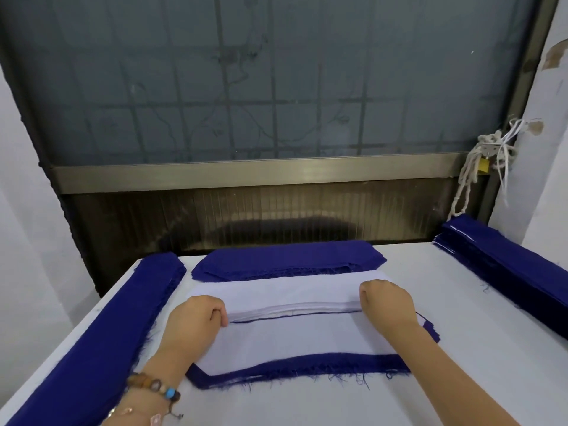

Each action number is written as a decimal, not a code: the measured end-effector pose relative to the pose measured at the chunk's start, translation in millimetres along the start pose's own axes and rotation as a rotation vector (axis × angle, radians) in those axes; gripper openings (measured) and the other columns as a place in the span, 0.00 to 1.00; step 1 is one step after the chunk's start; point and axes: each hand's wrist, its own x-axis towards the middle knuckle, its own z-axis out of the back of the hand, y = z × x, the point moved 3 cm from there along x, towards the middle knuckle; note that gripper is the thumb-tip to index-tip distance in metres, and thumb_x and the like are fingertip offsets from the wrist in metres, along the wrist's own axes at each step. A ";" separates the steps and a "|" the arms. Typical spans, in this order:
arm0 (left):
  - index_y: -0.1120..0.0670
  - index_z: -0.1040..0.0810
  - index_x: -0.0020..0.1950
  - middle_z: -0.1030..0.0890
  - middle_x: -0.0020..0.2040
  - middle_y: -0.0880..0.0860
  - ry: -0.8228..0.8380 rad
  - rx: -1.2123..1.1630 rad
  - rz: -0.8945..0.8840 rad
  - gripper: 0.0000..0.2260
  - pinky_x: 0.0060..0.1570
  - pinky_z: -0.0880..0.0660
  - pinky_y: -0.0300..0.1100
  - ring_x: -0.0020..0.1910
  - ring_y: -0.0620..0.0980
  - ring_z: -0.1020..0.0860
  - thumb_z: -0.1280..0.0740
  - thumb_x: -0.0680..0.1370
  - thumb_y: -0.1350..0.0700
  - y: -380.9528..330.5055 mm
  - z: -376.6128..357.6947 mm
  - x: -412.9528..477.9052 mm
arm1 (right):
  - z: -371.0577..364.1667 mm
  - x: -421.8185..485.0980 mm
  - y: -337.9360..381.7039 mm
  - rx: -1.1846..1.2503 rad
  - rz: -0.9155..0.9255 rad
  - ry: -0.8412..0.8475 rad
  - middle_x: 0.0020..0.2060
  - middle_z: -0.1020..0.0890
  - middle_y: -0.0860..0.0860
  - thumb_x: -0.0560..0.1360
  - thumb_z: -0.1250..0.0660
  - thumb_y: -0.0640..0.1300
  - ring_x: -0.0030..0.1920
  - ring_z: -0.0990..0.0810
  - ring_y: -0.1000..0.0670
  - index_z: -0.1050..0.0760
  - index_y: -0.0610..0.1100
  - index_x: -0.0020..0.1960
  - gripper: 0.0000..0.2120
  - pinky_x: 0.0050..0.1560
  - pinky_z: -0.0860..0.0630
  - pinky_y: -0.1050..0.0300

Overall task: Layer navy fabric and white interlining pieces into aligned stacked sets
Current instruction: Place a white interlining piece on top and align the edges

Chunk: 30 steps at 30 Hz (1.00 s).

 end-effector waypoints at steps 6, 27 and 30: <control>0.51 0.22 0.63 0.22 0.60 0.47 -0.139 -0.104 -0.096 0.16 0.58 0.30 0.37 0.60 0.47 0.27 0.39 0.78 0.64 -39.1 -14.4 57.6 | -6.9 41.6 39.0 0.151 0.136 -0.085 0.56 0.25 0.51 0.78 0.42 0.38 0.54 0.29 0.50 0.28 0.48 0.61 0.14 0.51 0.32 0.60; 0.53 0.28 0.66 0.24 0.62 0.52 0.059 0.196 -0.131 0.13 0.55 0.26 0.46 0.59 0.52 0.25 0.40 0.82 0.53 -97.1 -92.1 180.0 | -64.1 164.8 98.5 0.325 0.185 0.030 0.60 0.23 0.48 0.80 0.39 0.46 0.58 0.25 0.47 0.29 0.46 0.65 0.14 0.55 0.26 0.54; 0.54 0.26 0.61 0.23 0.58 0.53 0.049 0.300 -0.186 0.10 0.46 0.29 0.44 0.55 0.53 0.24 0.40 0.82 0.53 -101.3 -97.9 186.8 | -64.6 166.9 97.8 0.375 0.166 0.060 0.58 0.22 0.48 0.80 0.39 0.47 0.56 0.24 0.47 0.29 0.47 0.62 0.12 0.53 0.25 0.54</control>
